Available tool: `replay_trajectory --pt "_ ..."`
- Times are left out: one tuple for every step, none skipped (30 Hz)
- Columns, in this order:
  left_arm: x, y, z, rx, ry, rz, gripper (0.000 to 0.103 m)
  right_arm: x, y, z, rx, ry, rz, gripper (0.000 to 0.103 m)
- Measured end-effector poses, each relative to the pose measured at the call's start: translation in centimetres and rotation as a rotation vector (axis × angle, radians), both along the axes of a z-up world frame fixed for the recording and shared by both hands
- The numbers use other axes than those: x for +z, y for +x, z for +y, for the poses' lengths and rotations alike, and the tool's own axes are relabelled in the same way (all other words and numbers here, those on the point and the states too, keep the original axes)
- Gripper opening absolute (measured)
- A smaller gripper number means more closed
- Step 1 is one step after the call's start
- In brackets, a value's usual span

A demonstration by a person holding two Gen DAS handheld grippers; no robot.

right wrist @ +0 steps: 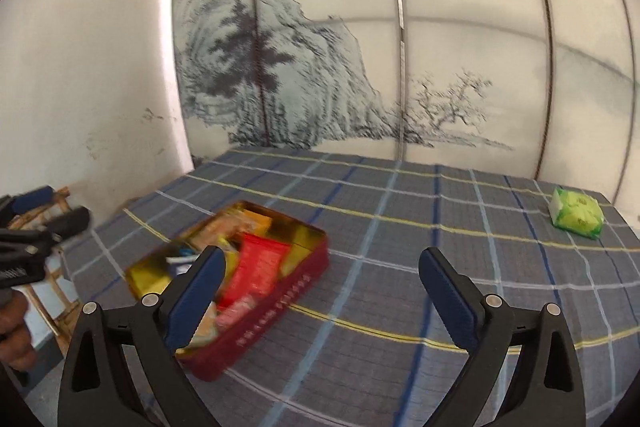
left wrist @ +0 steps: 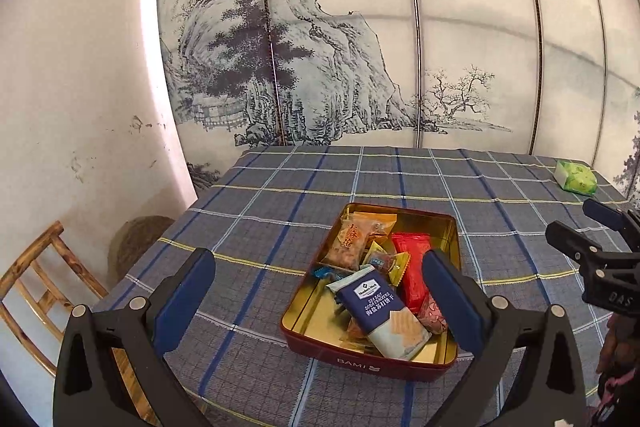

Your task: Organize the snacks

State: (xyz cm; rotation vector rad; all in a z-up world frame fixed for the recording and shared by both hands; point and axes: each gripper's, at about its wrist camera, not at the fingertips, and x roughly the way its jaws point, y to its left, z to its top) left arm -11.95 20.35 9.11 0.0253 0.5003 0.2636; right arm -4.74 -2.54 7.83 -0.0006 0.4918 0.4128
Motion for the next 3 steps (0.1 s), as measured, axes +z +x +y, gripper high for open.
replay_trajectory --pt "0.0 0.2 0.0 -0.001 0.003 0.005 0.103 -1.0 1.2 -1.4 -0.032 -0.027 0.032 0.097" --pt "0.0 0.4 -0.1 0.004 0.006 0.011 0.103 -2.2 2.5 -3.0 -0.073 -0.06 0.062 0.097" --pt "0.1 0.6 -0.1 0.013 0.011 0.016 0.103 -3.2 3.7 -4.4 -0.109 -0.095 0.095 0.097"
